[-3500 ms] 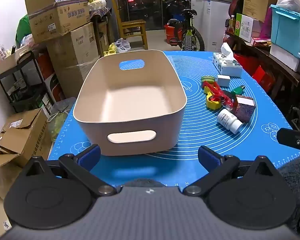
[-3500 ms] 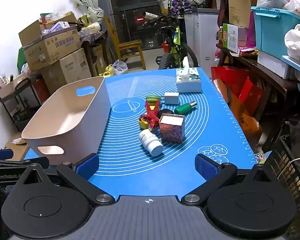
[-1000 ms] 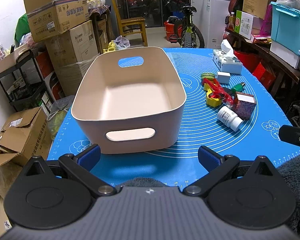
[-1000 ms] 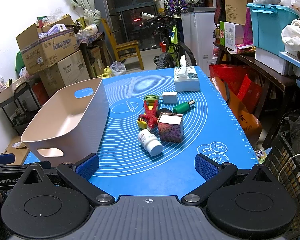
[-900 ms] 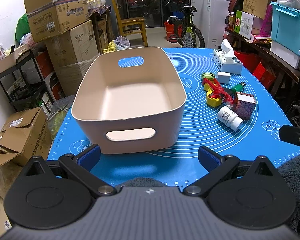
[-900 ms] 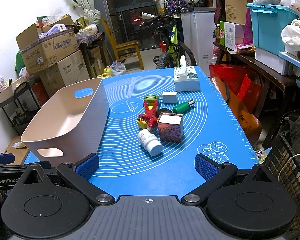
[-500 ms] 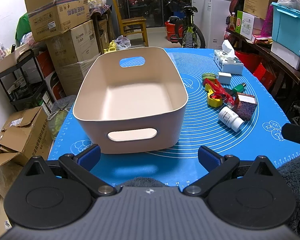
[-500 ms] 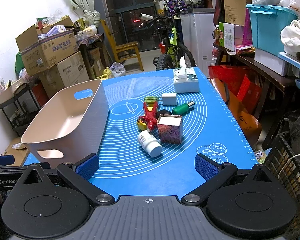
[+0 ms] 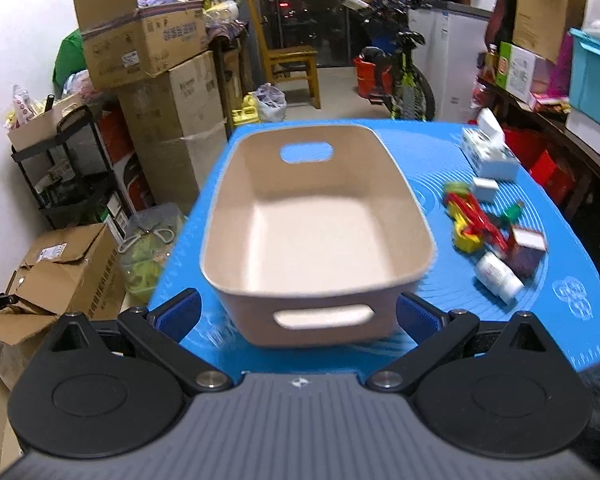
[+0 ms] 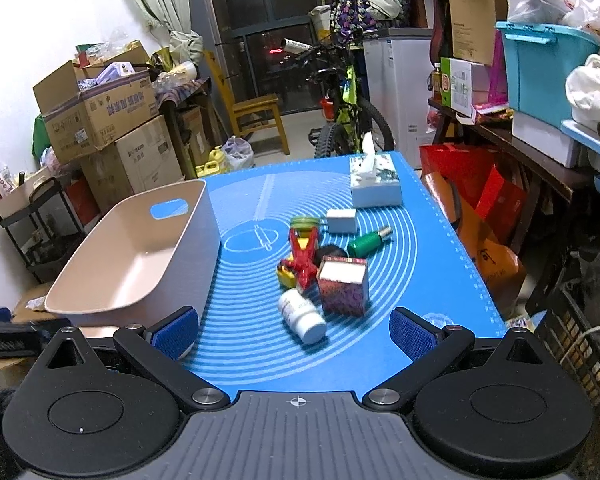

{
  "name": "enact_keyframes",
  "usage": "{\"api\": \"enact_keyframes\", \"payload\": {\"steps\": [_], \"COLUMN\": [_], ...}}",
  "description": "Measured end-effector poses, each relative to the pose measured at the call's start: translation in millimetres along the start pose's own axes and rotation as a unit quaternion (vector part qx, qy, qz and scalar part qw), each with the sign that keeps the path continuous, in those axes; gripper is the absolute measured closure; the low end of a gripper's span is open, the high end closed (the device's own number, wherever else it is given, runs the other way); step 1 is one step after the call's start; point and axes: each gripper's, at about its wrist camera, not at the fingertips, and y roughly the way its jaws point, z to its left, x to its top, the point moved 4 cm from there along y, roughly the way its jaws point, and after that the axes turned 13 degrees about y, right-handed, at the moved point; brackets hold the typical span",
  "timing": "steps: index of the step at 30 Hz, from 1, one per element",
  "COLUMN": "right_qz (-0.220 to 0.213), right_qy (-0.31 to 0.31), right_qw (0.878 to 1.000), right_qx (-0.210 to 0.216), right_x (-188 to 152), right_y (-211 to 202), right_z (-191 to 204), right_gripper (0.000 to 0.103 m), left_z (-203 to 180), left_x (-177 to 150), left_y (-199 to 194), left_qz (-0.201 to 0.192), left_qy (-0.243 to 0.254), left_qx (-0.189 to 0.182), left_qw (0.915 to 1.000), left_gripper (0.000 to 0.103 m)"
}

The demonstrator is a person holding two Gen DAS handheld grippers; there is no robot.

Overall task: Organize rigid objects
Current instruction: 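Move the left tool to the basket rim while the right tool grasps the white pill bottle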

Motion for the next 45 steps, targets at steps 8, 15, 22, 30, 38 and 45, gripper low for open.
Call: {"api": "enact_keyframes", "payload": {"steps": [8, 15, 22, 30, 38, 45], "right_qz": [0.000, 0.033, 0.054, 0.100, 0.134, 0.157], "right_qy": [0.002, 0.022, 0.030, 0.003, -0.036, -0.074], "right_qw": [1.000, 0.999, 0.998, 0.994, 0.990, 0.984], "right_qx": [-0.002, -0.010, -0.026, -0.036, -0.038, -0.040], "right_x": [22.1, 27.7, 20.0, 2.7, -12.9, -18.8], "right_y": [38.3, 85.9, 128.5, 166.5, 187.5, 204.8], "right_z": [4.6, -10.3, -28.7, -31.0, -17.0, -1.4], "right_gripper": [0.002, 0.002, 0.002, 0.006, 0.014, 0.035], "left_z": [49.2, 76.6, 88.6, 92.3, 88.1, 86.0], "left_x": [24.1, 38.4, 33.4, 14.9, 12.7, 10.1], "left_y": [35.1, 71.7, 105.1, 128.2, 137.9, 142.4], "left_qz": [0.018, 0.039, 0.063, 0.103, 0.125, 0.150], "left_qy": [-0.027, -0.030, -0.041, -0.050, -0.040, -0.034], "left_qx": [0.027, 0.030, 0.012, -0.024, -0.038, -0.062], "left_qw": [0.9991, 0.9983, 0.9971, 0.9932, 0.9906, 0.9862], "left_gripper": [0.001, 0.001, 0.001, 0.015, 0.044, 0.085]}}
